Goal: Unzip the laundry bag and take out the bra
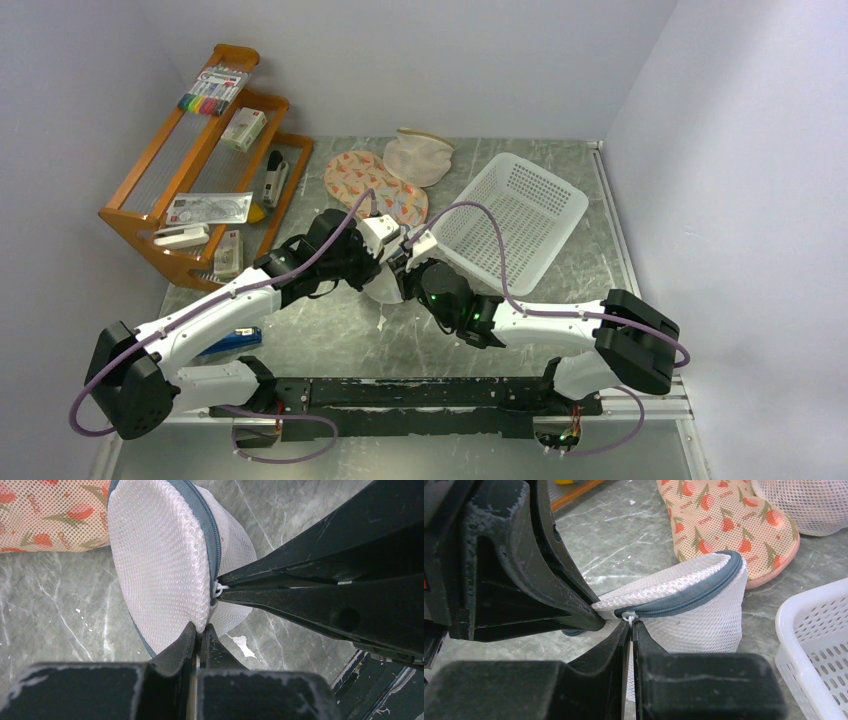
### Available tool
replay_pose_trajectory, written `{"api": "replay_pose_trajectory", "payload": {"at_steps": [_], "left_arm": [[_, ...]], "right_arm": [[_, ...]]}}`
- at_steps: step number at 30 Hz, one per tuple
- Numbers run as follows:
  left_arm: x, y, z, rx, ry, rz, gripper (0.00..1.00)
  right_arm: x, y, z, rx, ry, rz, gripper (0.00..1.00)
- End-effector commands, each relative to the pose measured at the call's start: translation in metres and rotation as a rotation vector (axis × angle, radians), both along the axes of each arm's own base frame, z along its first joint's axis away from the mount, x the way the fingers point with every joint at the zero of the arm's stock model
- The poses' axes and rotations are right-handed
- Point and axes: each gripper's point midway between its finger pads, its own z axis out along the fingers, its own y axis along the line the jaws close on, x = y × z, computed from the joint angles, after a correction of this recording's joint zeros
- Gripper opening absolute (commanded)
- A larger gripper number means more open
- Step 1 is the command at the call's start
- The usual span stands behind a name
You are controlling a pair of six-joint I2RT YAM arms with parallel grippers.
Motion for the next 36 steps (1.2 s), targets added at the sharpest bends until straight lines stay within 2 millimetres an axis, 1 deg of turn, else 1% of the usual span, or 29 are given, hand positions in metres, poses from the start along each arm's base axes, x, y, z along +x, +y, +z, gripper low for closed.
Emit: {"api": "replay_pose_trajectory", "payload": {"at_steps": [1, 6, 10, 14, 19, 24, 26, 28, 31, 34, 35, 36], "left_arm": [[0.000, -0.008, 0.012, -0.033, -0.003, -0.030, 0.07], [0.000, -0.007, 0.012, -0.033, -0.005, -0.029, 0.07], [0.000, -0.006, 0.013, -0.032, -0.009, -0.026, 0.07], [0.001, -0.006, 0.012, -0.027, -0.009, -0.024, 0.07], [0.002, -0.004, 0.011, -0.014, -0.014, -0.015, 0.07], [0.004, 0.000, 0.013, -0.008, -0.026, -0.001, 0.07], [0.004, 0.001, 0.013, -0.008, -0.029, 0.002, 0.07], [0.004, 0.000, 0.013, -0.009, -0.030, 0.000, 0.07], [0.003, -0.002, 0.013, -0.013, -0.028, -0.012, 0.07], [-0.001, -0.007, 0.014, -0.023, -0.015, -0.048, 0.08], [-0.003, -0.009, 0.014, -0.030, -0.009, -0.066, 0.10], [-0.006, -0.012, 0.016, -0.042, -0.004, -0.086, 0.16]], "right_arm": [[0.000, 0.004, 0.018, 0.041, -0.045, 0.025, 0.07], [0.002, 0.003, 0.017, 0.038, -0.039, 0.007, 0.04], [0.007, -0.007, 0.016, 0.031, -0.038, -0.040, 0.01], [0.012, -0.014, 0.015, 0.022, -0.039, -0.060, 0.00], [0.026, -0.029, 0.015, 0.003, -0.033, -0.095, 0.00], [0.045, -0.045, 0.009, 0.017, 0.013, -0.086, 0.00], [0.049, -0.051, 0.008, 0.039, 0.040, -0.066, 0.00], [0.048, -0.050, 0.008, 0.048, 0.044, -0.016, 0.00], [0.038, -0.039, 0.011, 0.046, 0.033, 0.079, 0.00], [0.027, -0.027, 0.009, 0.060, 0.051, 0.164, 0.00], [0.025, -0.025, 0.008, 0.064, 0.057, 0.178, 0.00], [0.023, -0.023, 0.007, 0.068, 0.063, 0.187, 0.00]]}}
